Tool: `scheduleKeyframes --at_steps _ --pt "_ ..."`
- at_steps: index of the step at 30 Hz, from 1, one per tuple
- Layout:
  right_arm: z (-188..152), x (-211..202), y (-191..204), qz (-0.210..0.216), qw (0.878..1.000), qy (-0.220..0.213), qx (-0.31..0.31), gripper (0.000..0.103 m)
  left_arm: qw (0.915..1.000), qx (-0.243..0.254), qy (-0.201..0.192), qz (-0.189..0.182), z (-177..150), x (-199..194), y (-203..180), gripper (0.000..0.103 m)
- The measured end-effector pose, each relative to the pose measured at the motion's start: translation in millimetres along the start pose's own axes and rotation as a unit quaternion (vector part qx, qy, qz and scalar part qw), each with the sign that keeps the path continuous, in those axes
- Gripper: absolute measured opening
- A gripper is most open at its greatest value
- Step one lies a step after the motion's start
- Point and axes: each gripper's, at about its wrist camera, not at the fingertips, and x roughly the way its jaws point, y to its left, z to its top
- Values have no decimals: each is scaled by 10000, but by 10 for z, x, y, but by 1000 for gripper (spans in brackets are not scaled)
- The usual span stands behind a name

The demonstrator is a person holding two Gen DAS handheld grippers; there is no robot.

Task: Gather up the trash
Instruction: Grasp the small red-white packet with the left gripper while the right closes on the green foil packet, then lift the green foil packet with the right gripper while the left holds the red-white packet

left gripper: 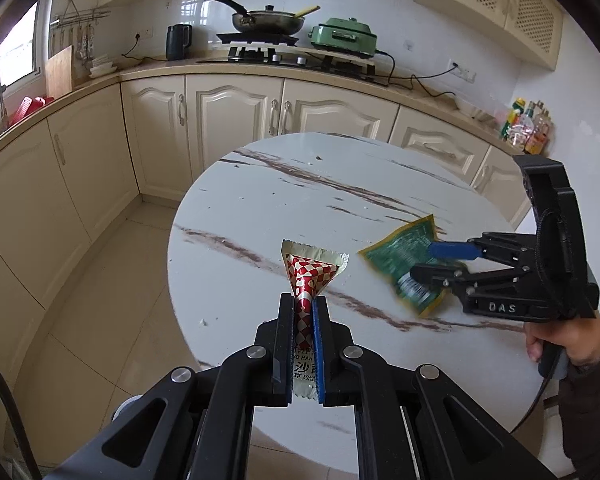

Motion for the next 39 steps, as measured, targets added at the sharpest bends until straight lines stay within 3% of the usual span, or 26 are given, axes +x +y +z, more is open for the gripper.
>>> scheduleKeyframes --at_steps 1,2,7,9,11,13,15,17,20,26,37,38,39 --pt "-4 -16 51 61 10000 5 -10 20 10000 -39 -19 34 -64 -77 29 4" --pt "-9 -39 102 202 9998 -29 11 6 10000 -72 -22 58 -129 -155 63 4" --pt "-67 28 345 232 9997 105 5 5 9994 -289 68 148 -425 -417 223 5" --pt "-91 -6 421 53 10000 3 21 17 9990 -413 69 150 -541 -518 265 5" --pt "-114 -62 533 127 9999 -98 -32 21 9985 -504 31 191 -640 -623 281 5" --pt "-141 -161 728 169 9992 -228 -281 32 9981 -593 -26 143 -725 -758 303 5" --pt "-184 -243 959 448 9966 -359 -584 72 9979 -591 -84 246 -829 -895 318 5" --pt "-226 -277 1220 367 9937 -463 -953 86 9972 -607 -144 403 -949 -1056 309 5" --pt "-212 -134 1455 384 9916 -321 -1196 88 9962 -714 -199 465 -1121 -1262 307 5" --pt "-200 192 1648 648 9920 10 -1080 88 9926 -1034 -216 602 -1353 -1508 363 5" --pt "-248 357 2120 175 9919 16 -1257 90 9883 -1308 -223 751 -1598 -1876 511 5" --pt "-247 334 2139 163 9910 27 -1328 86 9881 -1312 -244 763 -1615 -1905 518 5" --pt "-224 290 2140 24 9909 -35 -1346 71 9880 -1315 -256 769 -1639 -1931 517 5"
